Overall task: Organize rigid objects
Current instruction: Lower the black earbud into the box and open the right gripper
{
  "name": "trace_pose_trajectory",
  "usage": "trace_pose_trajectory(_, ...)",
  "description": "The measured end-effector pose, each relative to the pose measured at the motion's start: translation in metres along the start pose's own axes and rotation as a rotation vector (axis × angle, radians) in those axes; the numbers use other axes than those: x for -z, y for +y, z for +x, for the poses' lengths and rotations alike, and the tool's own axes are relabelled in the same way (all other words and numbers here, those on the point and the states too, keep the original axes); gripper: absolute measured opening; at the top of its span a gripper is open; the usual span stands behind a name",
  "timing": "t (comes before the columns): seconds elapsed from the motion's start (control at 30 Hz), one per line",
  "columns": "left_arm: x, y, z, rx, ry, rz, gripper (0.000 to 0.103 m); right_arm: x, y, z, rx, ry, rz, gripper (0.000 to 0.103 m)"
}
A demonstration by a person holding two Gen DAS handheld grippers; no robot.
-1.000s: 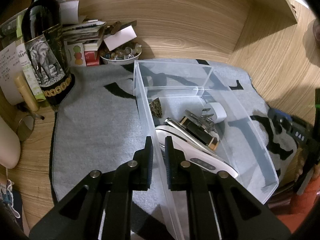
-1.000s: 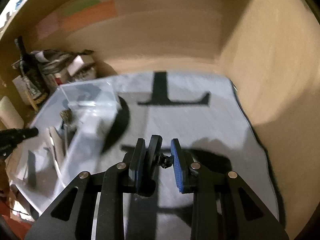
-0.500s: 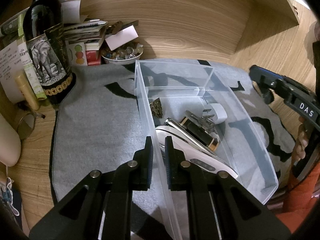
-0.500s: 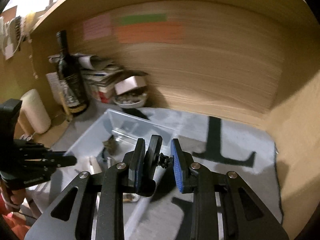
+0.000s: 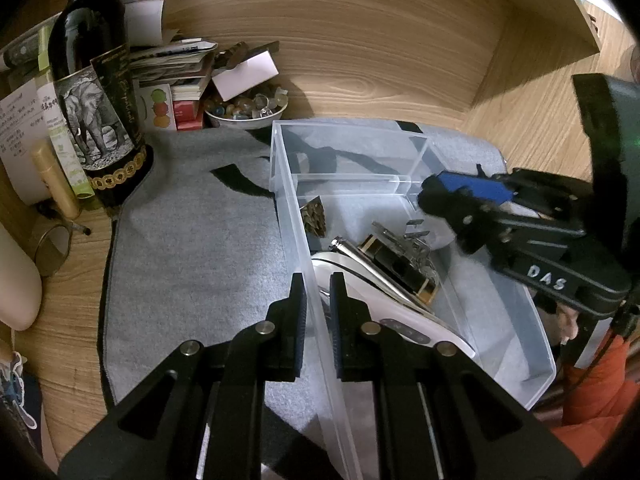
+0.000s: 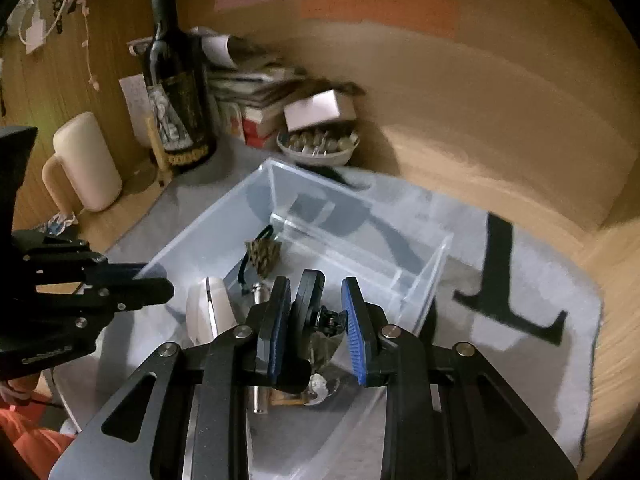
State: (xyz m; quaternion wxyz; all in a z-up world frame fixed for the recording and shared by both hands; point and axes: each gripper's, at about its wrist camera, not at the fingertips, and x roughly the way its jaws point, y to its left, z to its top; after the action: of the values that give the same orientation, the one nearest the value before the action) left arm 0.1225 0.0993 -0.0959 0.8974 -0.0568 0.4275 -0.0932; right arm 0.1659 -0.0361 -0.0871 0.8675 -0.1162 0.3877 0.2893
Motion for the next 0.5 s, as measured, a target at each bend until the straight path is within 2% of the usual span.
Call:
trace_pose_trajectory(0.13, 0.0, 0.0, 0.0, 0.002, 0.003, 0.0, 0.01, 0.001, -0.003, 0.001, -0.02, 0.01, 0.021, 0.025)
trace_pose_trajectory(0.2, -0.001, -0.001, 0.001, -0.002, 0.006, 0.003, 0.01, 0.001, -0.004, -0.002, -0.025, 0.004, 0.028, 0.03)
trace_pose_trajectory(0.27, -0.001, -0.002, 0.001, -0.011, 0.008, 0.009, 0.01, 0.001, -0.005, -0.006, -0.023, -0.005, 0.033, 0.042)
trace_pose_trajectory(0.4, -0.003, -0.002, 0.0, -0.029, 0.006, 0.011, 0.01, 0.002, -0.01, -0.022, -0.012, -0.055, 0.051, 0.052)
trace_pose_trajectory(0.5, -0.007, -0.003, -0.007, -0.051, -0.018, 0.019, 0.01, 0.003, -0.015, -0.039, 0.004, -0.104, 0.071, 0.066)
